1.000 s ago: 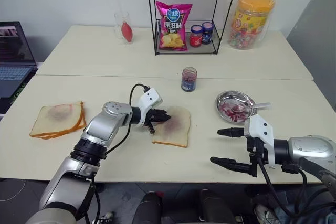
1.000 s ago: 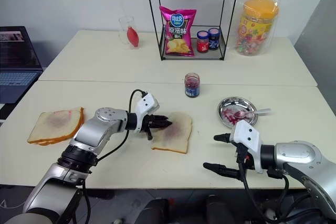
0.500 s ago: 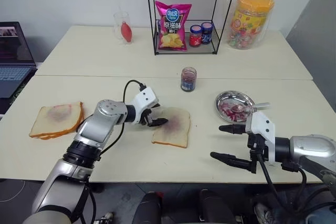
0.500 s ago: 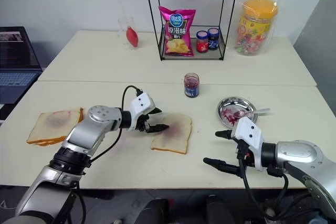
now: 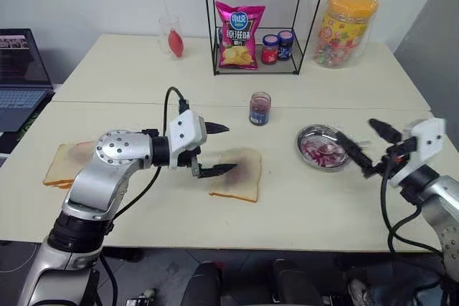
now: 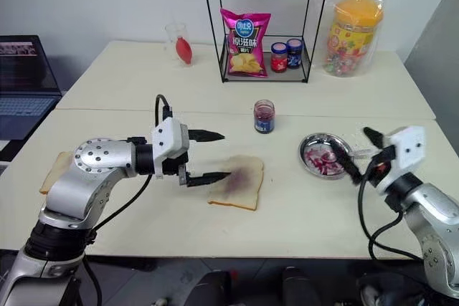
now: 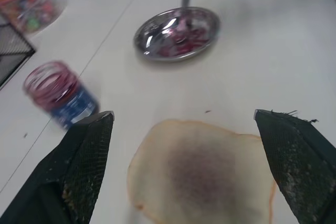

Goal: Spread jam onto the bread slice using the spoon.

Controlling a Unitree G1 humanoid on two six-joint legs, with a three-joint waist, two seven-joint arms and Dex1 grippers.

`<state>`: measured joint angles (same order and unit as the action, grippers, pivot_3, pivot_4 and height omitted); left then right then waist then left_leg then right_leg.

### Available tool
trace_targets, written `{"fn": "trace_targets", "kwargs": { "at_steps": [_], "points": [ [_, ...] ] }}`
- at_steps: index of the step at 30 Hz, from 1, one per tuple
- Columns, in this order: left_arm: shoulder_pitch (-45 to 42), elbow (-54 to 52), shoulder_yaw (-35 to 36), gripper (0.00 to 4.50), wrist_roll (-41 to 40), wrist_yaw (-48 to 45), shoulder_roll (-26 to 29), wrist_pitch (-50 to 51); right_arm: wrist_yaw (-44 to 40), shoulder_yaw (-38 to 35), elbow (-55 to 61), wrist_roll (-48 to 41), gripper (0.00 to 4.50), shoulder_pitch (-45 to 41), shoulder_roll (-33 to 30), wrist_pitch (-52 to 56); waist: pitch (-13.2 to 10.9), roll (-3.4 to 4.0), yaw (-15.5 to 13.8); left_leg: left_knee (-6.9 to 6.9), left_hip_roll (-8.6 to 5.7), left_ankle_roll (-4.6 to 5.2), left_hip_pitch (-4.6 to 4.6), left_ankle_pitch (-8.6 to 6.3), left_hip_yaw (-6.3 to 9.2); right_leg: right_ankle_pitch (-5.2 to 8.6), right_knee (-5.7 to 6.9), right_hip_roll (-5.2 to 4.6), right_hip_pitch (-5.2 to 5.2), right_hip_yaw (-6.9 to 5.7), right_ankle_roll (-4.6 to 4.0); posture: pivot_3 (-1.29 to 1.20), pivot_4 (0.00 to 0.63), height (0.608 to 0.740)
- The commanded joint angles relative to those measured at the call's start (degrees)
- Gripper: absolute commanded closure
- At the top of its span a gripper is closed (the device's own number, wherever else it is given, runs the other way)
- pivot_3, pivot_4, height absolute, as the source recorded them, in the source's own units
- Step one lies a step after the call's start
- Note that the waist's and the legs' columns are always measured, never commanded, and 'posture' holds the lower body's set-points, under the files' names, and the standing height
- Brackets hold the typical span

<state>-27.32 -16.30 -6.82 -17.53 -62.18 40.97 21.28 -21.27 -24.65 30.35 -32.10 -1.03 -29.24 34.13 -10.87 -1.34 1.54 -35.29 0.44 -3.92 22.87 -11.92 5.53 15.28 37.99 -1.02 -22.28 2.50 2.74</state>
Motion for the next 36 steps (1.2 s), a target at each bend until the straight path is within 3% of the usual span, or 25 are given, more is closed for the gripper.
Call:
{"fn": "trace_targets", "kwargs": {
  "at_steps": [1,3,9,23,36],
  "points": [
    [-3.25,-1.99,-1.98,0.02,1.19,-1.43,-0.30,-3.22,10.00,-6.04,-3.26,-1.49,0.00,-3.26,5.15,0.82,0.00,0.00,0.11,-0.02,0.02,0.00,0.00,0.00,0.00,-0.01,0.01,0.03,0.00,0.01,-0.01,0.00,0.150,0.740],
    [-4.16,-2.35,-2.98,0.02,0.54,-2.60,-0.39,-2.78,14.72,-8.25,-5.19,-3.55,0.00,-5.12,8.15,2.93,0.00,0.05,0.17,-0.04,0.01,0.01,-0.01,0.01,-0.03,-0.02,0.03,0.04,0.00,0.04,-0.03,0.00,0.150,0.740],
    [-5.26,-0.43,-6.63,0.02,2.70,-4.14,-2.37,-6.95,16.09,-9.85,-17.25,-6.97,0.00,-9.22,12.50,3.06,0.02,0.10,0.36,0.07,0.03,0.02,-0.03,0.00,-0.13,0.00,0.01,0.06,-0.03,0.11,-0.07,0.00,0.150,0.740],
    [-4.42,0.18,-9.08,0.02,3.85,-4.31,-4.72,-8.92,13.53,-12.82,-29.53,-18.74,0.00,-15.81,15.29,3.92,0.00,0.35,0.63,0.11,0.09,0.03,-0.05,0.01,-0.13,0.03,0.04,0.15,-0.05,0.13,-0.13,0.00,0.150,0.740],
    [-6.02,0.32,-9.60,0.02,5.13,-4.14,-6.00,-7.63,11.49,-9.98,-36.08,-18.35,0.00,-19.23,14.48,3.05,0.00,0.37,0.78,0.12,0.11,0.04,-0.06,0.01,-0.11,0.03,0.06,0.20,-0.05,0.13,-0.13,0.00,0.150,0.740]
  ]
}}
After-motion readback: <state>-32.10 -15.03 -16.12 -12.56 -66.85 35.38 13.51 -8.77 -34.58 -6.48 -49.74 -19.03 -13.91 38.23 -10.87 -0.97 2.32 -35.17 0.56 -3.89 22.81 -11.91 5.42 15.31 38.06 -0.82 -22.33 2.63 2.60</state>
